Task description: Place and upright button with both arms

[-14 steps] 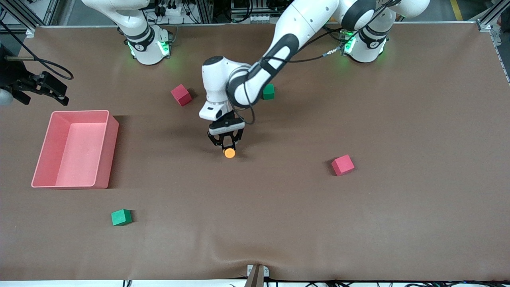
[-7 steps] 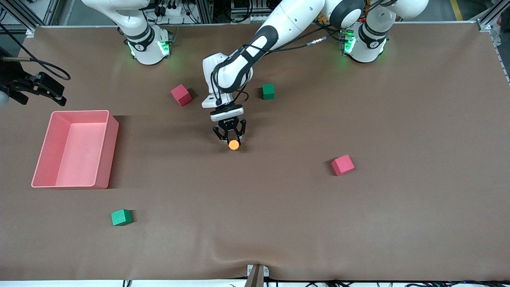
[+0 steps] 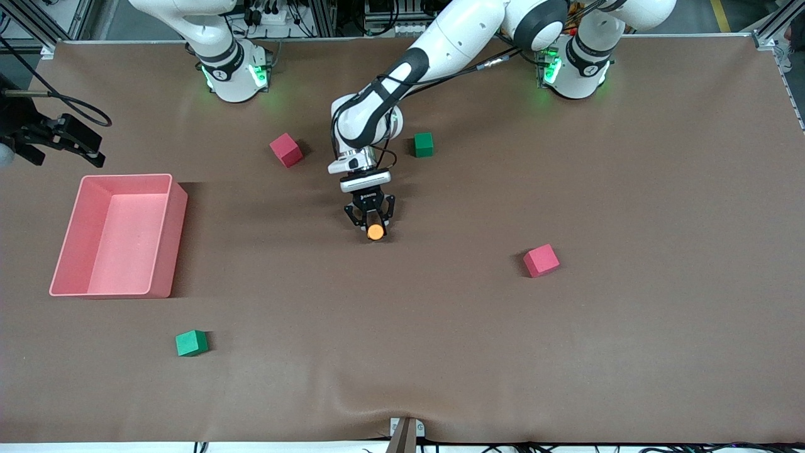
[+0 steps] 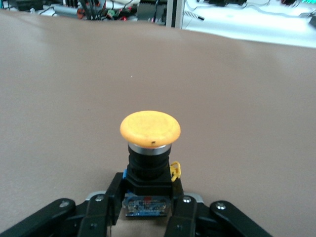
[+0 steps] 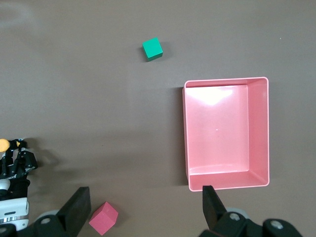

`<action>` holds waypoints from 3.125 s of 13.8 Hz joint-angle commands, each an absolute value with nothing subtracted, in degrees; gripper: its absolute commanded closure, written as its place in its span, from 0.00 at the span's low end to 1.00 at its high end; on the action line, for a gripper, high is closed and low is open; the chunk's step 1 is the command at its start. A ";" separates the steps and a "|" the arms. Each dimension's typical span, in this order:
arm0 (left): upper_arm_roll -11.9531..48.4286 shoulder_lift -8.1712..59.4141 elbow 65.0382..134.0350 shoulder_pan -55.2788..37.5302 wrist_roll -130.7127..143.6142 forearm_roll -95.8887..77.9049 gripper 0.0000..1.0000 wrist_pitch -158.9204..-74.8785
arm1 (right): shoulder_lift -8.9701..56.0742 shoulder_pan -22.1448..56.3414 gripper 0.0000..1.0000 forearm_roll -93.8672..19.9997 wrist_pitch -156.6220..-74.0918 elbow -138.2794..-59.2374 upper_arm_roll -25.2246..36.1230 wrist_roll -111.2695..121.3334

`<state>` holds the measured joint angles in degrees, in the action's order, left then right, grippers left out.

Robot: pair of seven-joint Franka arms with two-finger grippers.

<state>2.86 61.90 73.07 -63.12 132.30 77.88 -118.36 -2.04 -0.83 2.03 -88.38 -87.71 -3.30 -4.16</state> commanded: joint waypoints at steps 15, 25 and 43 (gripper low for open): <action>8.69 62.32 70.66 -65.21 139.85 75.19 0.00 -116.72 | -1.49 -1.58 0.00 1.23 -88.15 -86.57 -3.87 -4.04; 13.36 44.85 69.96 -61.89 113.67 30.88 0.00 -109.96 | -1.49 -1.85 0.00 1.23 -88.07 -86.57 -3.95 -4.04; 13.89 13.90 70.66 -19.01 58.24 6.95 0.00 -84.99 | -1.49 -2.02 0.00 1.23 -87.89 -86.57 -3.87 -4.04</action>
<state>13.20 17.06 68.37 -23.56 65.79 9.48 -85.65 -1.90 -0.90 2.02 -88.53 -87.61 -3.18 -4.16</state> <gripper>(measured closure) 0.000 0.000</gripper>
